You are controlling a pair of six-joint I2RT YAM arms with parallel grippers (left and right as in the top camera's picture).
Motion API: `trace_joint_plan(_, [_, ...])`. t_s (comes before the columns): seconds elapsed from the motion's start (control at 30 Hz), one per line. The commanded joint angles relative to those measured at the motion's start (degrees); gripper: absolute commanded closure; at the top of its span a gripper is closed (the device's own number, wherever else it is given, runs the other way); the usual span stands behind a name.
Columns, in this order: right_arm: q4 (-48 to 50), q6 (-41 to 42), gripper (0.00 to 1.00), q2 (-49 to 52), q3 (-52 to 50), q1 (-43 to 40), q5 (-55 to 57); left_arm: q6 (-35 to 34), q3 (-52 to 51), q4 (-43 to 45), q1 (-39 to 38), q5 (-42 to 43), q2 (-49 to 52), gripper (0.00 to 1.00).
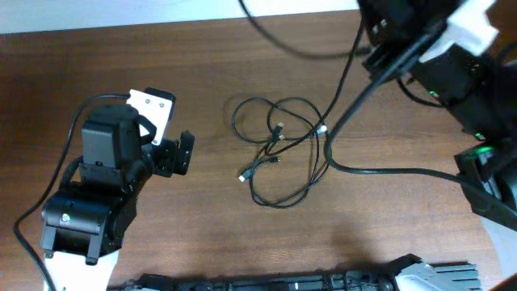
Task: Untangle cables
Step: 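Lift the strand with the right gripper up and to the right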
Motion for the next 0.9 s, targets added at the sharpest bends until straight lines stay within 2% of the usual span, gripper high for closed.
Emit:
trace_joint_plan(0.0, [-17.16,-1.77,0.96,-0.22,0.46,-0.22,1.11,-0.74,0.39,-0.07,0.31,0.44,-0.24,0.01])
trace_joint_plan(0.13, [-40.04,-1.84,0.96,-0.15,0.42,-0.09,-3.37,-0.74,0.39,-0.07,0.31,0.44,-0.24,0.01])
trace_joint_plan(0.2, [-44.24,-4.59,0.96,-0.17,0.42,-0.11,-9.60,-0.74,0.39,-0.07,0.31,0.44,-0.24,0.01])
trace_joint_plan(0.33, [-39.74,-4.55,0.96,-0.87,0.52,-0.11,-17.29,-0.74,0.39,-0.04,0.31,0.44,-0.24,0.01])
trace_joint_plan(0.5, [-24.20,-4.09,0.96,-2.21,0.52,-0.09,-44.92,-0.74,0.39,-0.04,0.31,0.44,-0.24,0.01])
trace_joint_plan(0.7, [-24.83,-1.03,0.96,-2.21,0.50,-0.04,-57.94,-0.74,0.39,-0.04,0.31,0.44,-0.24,0.01])
trace_joint_plan(0.87, [-31.39,-1.03,0.96,-2.21,0.50,-0.07,-55.47,-0.74,0.39,-0.04,0.31,0.44,-0.24,0.01])
